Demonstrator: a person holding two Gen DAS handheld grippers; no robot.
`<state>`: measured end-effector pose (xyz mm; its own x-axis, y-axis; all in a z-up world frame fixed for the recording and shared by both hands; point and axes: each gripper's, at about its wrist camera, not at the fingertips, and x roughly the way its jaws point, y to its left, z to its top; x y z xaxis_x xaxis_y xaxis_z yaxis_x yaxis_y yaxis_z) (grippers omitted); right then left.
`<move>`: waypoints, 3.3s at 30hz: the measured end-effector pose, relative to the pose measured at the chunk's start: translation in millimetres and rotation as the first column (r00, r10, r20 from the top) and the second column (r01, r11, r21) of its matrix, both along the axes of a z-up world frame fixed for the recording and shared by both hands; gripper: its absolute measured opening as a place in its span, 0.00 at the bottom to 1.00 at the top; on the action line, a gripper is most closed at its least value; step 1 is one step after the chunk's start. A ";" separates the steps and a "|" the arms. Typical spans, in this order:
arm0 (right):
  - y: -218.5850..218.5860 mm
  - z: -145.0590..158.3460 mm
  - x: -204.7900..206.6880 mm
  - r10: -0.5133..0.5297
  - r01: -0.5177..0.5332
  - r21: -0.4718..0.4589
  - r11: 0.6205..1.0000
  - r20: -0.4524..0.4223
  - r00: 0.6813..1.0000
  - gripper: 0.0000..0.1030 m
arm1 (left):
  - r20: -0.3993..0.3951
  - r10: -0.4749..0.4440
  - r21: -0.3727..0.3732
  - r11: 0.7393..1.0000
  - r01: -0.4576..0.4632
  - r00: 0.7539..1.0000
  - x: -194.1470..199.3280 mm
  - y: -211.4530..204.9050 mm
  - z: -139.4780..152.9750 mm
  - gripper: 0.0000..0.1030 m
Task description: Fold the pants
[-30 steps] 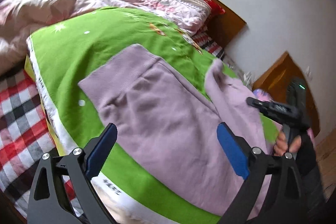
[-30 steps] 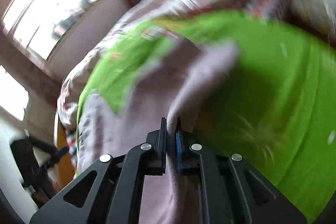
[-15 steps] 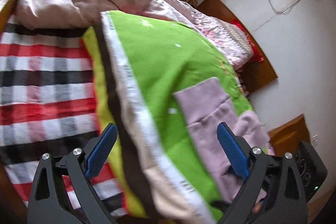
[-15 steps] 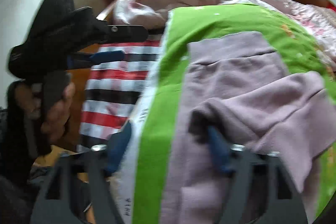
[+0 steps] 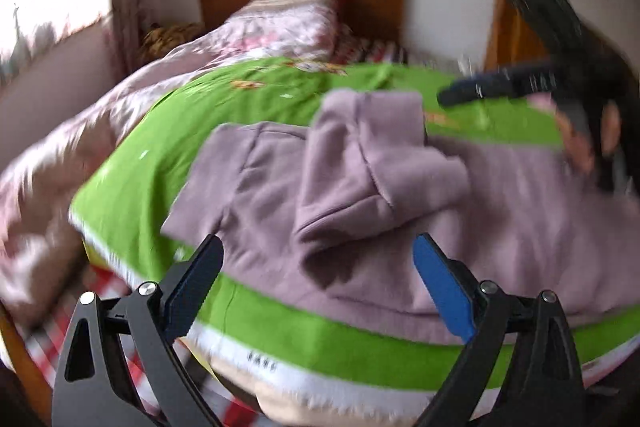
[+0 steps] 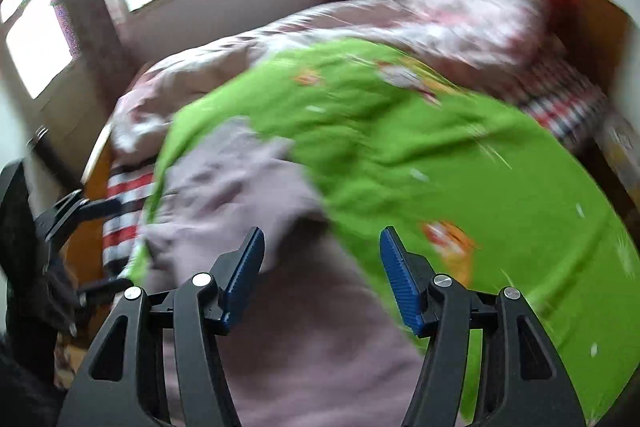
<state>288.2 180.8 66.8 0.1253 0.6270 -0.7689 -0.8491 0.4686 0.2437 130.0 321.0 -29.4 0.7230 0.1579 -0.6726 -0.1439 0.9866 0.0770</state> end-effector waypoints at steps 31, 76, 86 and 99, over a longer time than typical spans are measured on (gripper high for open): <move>125.2 -23.2 1.1 0.160 -0.156 0.036 0.987 -0.133 0.978 0.59 | 0.135 0.352 -0.908 0.418 -0.026 0.926 -12.0 182.8 -83.9 0.46; 188.5 -58.7 1.5 0.417 -0.419 0.074 0.905 -0.353 0.838 0.31 | 0.007 0.362 -0.916 0.375 -0.139 0.932 -15.4 172.4 -95.2 0.16; 192.1 -22.3 -2.6 0.335 -0.333 0.041 0.942 -0.122 0.934 0.19 | 0.036 0.387 -0.778 0.590 -0.218 0.921 1.3 173.9 -63.6 0.15; 71.1 36.0 -11.9 0.130 -0.130 0.065 0.989 0.001 0.991 0.72 | 0.198 0.344 -0.619 0.770 -0.155 0.918 -43.7 92.4 13.4 0.75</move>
<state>276.3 252.0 102.8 0.0366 0.6865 -0.7262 -0.9010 0.3371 0.2732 86.3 413.4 -16.0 0.8846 0.0085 -0.4664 -0.3132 0.7518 -0.5803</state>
